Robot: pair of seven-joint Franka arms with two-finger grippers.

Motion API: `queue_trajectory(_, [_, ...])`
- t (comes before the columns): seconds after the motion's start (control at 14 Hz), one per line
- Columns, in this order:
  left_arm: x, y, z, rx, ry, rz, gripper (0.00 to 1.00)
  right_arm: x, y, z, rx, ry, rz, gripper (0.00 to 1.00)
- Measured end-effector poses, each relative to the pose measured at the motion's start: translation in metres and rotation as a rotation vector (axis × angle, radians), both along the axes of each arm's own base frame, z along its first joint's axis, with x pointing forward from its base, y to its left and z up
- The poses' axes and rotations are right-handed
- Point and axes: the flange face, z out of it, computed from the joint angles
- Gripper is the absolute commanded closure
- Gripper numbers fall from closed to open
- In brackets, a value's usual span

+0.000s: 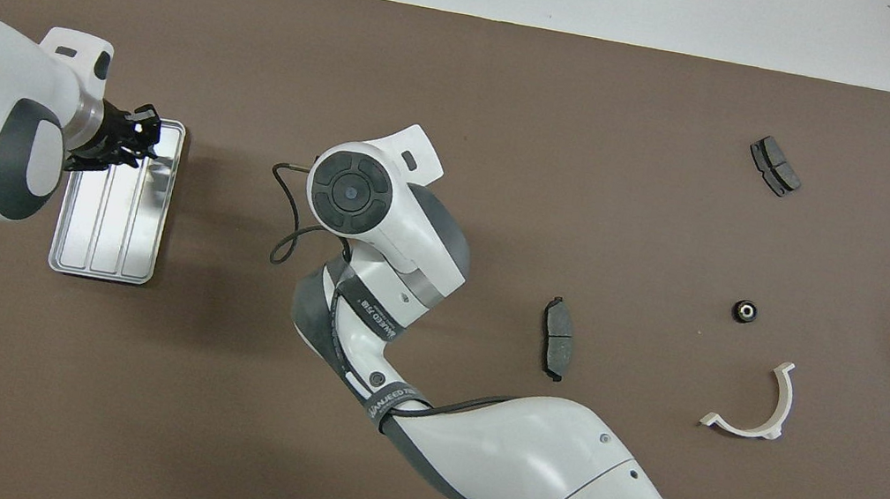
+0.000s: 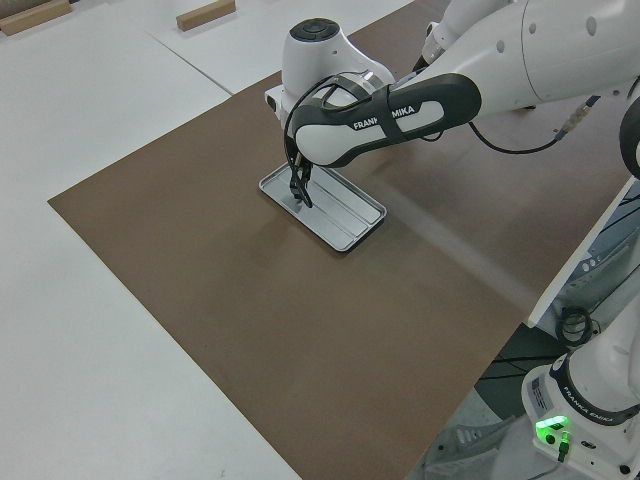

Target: Place bearing gear from tray to pile

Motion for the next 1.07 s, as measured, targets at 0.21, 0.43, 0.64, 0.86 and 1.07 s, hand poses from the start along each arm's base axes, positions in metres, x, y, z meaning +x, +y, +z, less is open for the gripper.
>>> queue_trajectory(0.21, [-0.011, -0.099, 0.003, -0.015, -0.006, 0.088, 0.86, 0.014, -0.023, 0.024, 0.008, -0.020, -0.033, 1.00])
queue_trajectory(0.43, [-0.032, -0.184, 0.008, -0.037, -0.032, 0.113, 0.84, 0.022, -0.071, 0.031, -0.046, 0.002, -0.007, 1.00])
queue_trajectory(0.64, [-0.058, -0.246, 0.010, -0.050, -0.037, 0.093, 0.78, 0.006, -0.143, 0.041, -0.105, 0.024, 0.064, 1.00])
queue_trajectory(0.86, [-0.076, -0.285, 0.013, -0.064, -0.049, 0.071, 0.56, -0.025, -0.214, 0.037, -0.138, 0.031, 0.125, 1.00])
queue_trajectory(1.07, [-0.088, -0.305, 0.014, -0.069, -0.050, 0.060, 0.12, -0.031, -0.272, 0.020, -0.169, 0.061, 0.143, 1.00])
